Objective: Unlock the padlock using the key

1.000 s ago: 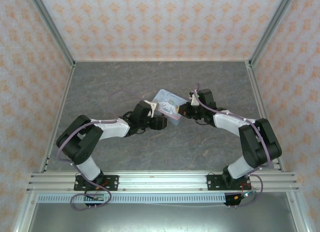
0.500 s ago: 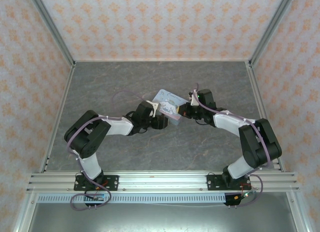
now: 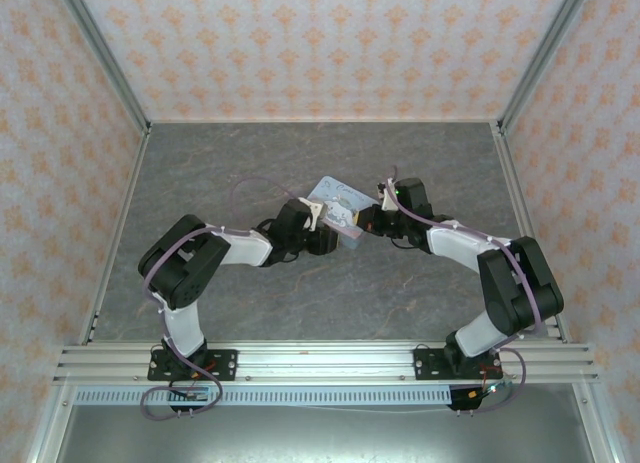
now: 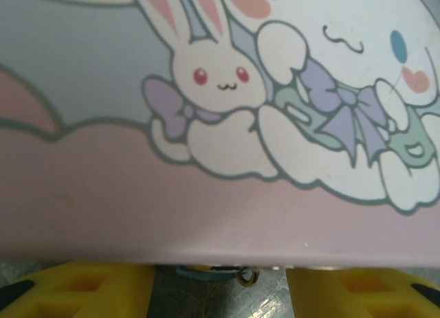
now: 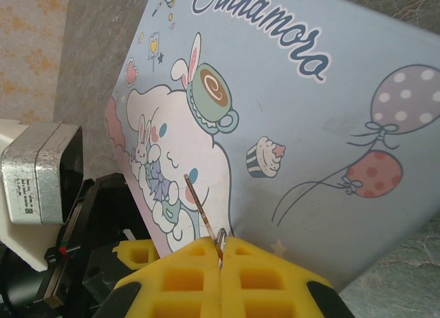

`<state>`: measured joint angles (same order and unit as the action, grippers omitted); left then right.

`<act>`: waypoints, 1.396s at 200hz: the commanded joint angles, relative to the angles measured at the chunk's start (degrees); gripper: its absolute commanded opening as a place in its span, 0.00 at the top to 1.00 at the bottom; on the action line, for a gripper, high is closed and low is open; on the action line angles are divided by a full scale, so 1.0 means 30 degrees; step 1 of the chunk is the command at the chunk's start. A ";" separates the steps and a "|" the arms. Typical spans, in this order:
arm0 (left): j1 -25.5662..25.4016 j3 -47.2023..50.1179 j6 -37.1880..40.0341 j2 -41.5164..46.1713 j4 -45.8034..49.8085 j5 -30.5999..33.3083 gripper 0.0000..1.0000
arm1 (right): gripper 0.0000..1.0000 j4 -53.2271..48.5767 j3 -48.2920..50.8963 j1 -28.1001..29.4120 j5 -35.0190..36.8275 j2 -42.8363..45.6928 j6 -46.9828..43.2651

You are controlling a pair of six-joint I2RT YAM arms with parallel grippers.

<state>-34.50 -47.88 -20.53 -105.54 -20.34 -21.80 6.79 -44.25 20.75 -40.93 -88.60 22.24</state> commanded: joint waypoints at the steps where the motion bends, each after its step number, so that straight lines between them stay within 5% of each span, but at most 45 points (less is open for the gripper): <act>1: -0.0273 -0.0439 0.0623 -0.0819 0.0566 0.1003 0.48 | 1.00 -0.1737 0.0716 0.0080 0.0928 -0.0153 -0.0447; 107: -0.0570 -0.1287 0.0989 -0.0720 0.1288 0.0852 0.67 | 1.00 -0.1375 0.1010 0.0086 0.1082 0.0784 -0.0513; 170: -0.0855 -0.1162 0.0122 0.0936 0.2495 0.0870 0.68 | 1.00 -0.2355 0.1884 0.0088 0.2355 0.4176 -0.1332; 220: -0.0946 -0.1696 -0.2554 0.2311 0.4289 0.0128 0.72 | 1.00 -0.0816 0.4977 0.0467 0.1741 0.7126 -0.1856; 279: -0.0981 -0.3021 -0.6802 0.3482 0.6618 -0.1569 0.76 | 1.00 -0.1106 0.6285 0.3222 0.3499 0.9430 -0.4054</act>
<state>-37.15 -53.95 -33.91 -98.02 -3.66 -23.42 2.42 -25.58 27.68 -33.91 -61.17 14.63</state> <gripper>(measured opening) 0.238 0.056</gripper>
